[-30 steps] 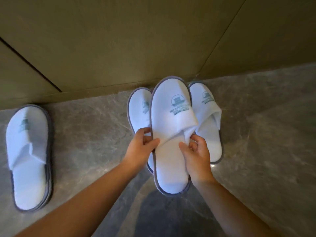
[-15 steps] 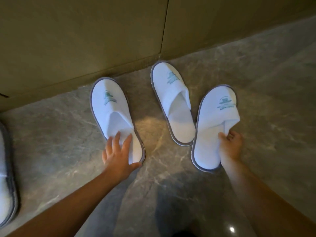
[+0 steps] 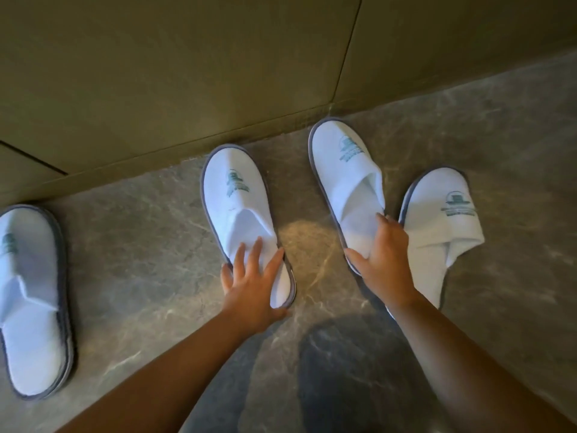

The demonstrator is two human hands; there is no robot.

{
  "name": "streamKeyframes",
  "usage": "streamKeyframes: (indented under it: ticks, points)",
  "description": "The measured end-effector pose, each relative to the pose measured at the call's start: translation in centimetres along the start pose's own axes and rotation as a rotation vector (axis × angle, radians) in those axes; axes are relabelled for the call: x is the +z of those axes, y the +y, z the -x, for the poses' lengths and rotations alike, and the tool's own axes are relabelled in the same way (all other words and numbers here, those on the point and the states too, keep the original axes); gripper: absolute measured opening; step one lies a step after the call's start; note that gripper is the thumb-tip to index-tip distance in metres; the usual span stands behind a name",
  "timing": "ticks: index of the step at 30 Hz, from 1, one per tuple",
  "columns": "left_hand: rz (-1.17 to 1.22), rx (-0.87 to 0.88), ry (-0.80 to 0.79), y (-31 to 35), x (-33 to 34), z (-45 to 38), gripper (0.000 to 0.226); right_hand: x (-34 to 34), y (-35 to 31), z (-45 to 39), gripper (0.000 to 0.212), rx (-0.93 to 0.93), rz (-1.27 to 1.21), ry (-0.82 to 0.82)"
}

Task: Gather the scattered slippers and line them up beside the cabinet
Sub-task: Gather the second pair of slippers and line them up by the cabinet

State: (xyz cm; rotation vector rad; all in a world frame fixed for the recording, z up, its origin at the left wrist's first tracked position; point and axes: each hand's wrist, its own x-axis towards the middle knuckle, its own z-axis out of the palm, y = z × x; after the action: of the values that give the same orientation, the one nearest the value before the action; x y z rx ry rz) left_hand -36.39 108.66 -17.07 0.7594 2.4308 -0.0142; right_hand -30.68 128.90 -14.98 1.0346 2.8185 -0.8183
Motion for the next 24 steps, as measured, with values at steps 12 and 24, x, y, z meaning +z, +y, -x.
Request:
streamKeyframes:
  ticks: [12, 24]
  points:
    - [0.013, 0.086, 0.030, -1.6, 0.7, 0.0, 0.099, 2.3, -1.4, -1.2, 0.095, 0.137, 0.248, -0.003]
    - [0.030, 0.074, 0.034, -1.4, 0.4, -0.2, 0.095, 4.3, -4.1, -1.2, 0.092, 0.203, 0.208, -0.057]
